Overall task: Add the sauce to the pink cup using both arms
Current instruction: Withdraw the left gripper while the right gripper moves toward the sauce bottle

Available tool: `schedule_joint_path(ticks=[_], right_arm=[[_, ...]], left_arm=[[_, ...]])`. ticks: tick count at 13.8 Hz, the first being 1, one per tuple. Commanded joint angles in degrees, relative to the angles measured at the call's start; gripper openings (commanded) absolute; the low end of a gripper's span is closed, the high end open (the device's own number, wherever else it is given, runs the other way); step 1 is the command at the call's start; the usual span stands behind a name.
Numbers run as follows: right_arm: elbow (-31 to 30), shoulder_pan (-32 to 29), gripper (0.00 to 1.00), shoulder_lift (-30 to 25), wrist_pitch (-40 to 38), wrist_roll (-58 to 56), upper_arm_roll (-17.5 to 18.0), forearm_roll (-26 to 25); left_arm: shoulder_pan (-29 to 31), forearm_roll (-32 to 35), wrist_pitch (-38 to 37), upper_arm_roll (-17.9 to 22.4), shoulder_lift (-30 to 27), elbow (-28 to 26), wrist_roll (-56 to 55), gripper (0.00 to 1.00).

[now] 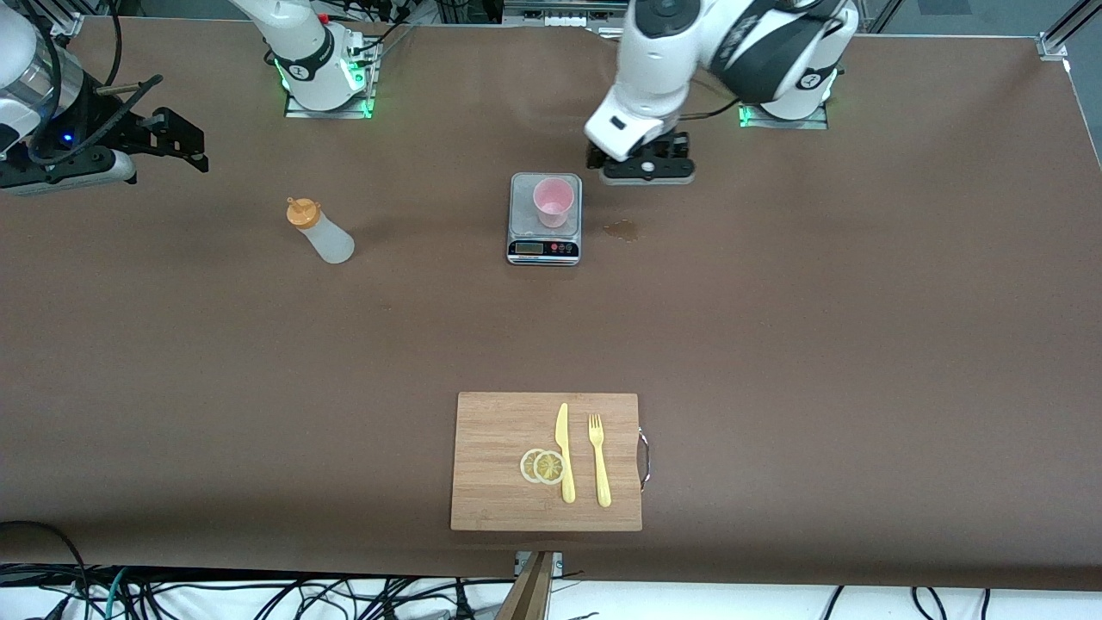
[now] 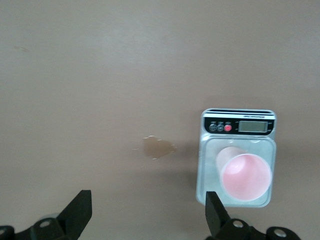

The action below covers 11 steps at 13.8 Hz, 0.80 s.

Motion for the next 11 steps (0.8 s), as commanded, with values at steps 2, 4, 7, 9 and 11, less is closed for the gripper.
schedule_joint_path(ticks=[2,4,7,9,11], right_arm=[[-3.1,0.2,1.0,-0.8,3.4,-0.1,0.1,0.9],[-3.1,0.2,1.0,-0.2,4.4,-0.1,0.3,0.9],[-3.8,0.2,1.0,2.4,6.8,-0.4,-0.2,1.1],[-4.6,0.2,1.0,2.1,7.0,-1.9,-0.4,2.0],[-5.5,0.2,1.0,2.4,8.3,-2.0,-0.1,2.1]], left_arm=[[0.6,-3.7,-6.4,8.0,-9.0,-1.4,12.5,1.0],[0.6,-3.7,-12.0,13.3,-9.5,1.8,17.8,1.0],[0.6,-3.7,-18.0,22.9,-9.8,7.1,24.6,1.0],[0.5,-3.7,-19.5,28.1,-9.8,10.4,29.4,1.0],[0.5,-3.7,-21.7,32.5,-9.7,13.1,33.8,1.0]])
